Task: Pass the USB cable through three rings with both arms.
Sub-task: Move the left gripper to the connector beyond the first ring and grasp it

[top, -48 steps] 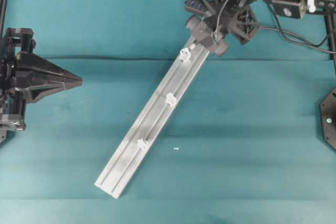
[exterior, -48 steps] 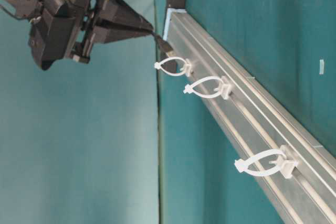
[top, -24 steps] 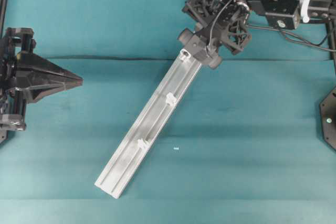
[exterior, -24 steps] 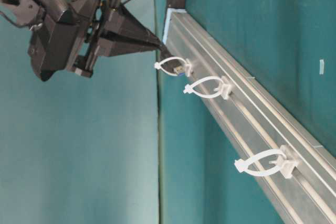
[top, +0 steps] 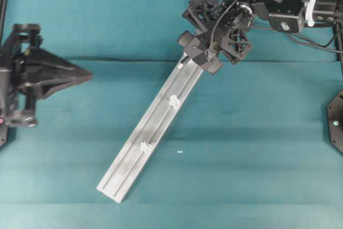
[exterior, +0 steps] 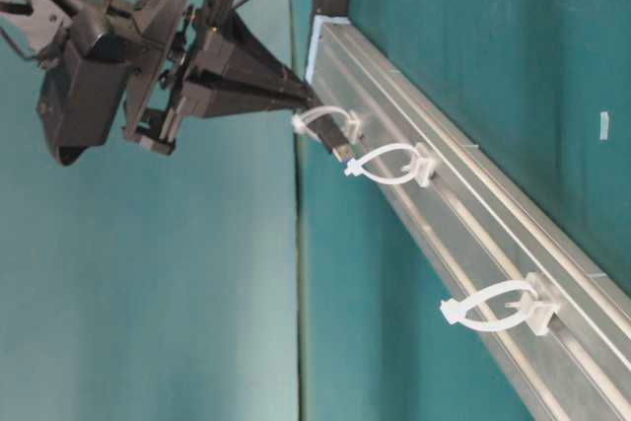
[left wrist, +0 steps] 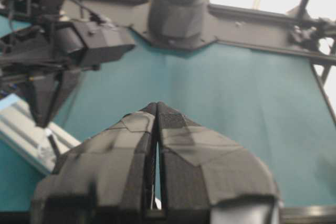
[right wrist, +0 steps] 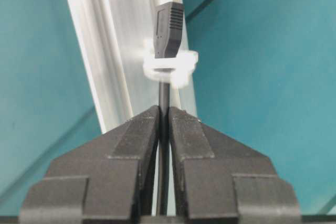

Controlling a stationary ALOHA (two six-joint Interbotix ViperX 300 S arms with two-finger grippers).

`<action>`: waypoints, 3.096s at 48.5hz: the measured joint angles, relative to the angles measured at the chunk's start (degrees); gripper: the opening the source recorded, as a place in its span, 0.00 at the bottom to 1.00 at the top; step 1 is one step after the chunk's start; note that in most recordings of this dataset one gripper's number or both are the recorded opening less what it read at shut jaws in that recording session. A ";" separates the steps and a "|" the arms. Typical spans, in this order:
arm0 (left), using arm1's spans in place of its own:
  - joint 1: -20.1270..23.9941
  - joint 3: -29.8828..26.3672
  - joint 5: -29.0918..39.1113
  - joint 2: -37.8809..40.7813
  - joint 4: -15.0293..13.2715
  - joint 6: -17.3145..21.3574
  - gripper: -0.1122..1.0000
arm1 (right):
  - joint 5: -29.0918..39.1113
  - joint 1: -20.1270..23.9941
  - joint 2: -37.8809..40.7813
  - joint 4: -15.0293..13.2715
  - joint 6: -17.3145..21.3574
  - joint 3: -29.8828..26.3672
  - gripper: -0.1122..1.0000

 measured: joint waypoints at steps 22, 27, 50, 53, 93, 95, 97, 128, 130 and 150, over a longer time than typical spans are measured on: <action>6.59 -3.87 1.32 13.89 0.00 -4.75 0.67 | -0.26 -0.18 -0.09 0.35 -0.09 0.00 0.20; 7.47 -4.83 1.32 18.72 0.00 -4.75 0.91 | -0.35 -0.18 -0.09 0.35 -0.09 0.00 0.20; 10.81 -11.43 -5.89 39.46 0.00 -4.92 0.92 | -0.44 0.00 -0.09 0.44 -0.18 0.09 0.20; 10.90 -12.48 -6.77 41.40 0.00 -5.27 0.91 | -0.62 0.00 0.00 0.53 -0.18 0.09 0.20; 10.90 -21.27 -11.07 56.87 0.00 -15.38 0.90 | -1.41 0.00 0.18 0.62 -0.18 0.18 0.20; 10.90 -21.45 -11.34 57.04 0.00 -15.38 0.89 | -1.49 0.00 0.09 0.79 -0.18 0.18 0.20; 10.90 -21.62 -11.69 57.13 0.00 -15.38 0.89 | -1.49 0.00 0.09 1.05 -0.18 0.18 0.20; 10.63 -21.97 -12.22 57.66 0.00 -14.50 0.40 | -1.49 0.00 0.18 2.20 -0.09 0.18 0.20; 10.46 -21.97 -12.22 57.74 0.00 -14.15 0.30 | -1.49 0.09 0.18 2.20 -0.18 0.18 0.20; 10.28 -21.97 -12.04 57.74 0.09 -12.57 0.18 | -1.41 0.18 0.18 2.20 -0.18 0.26 0.20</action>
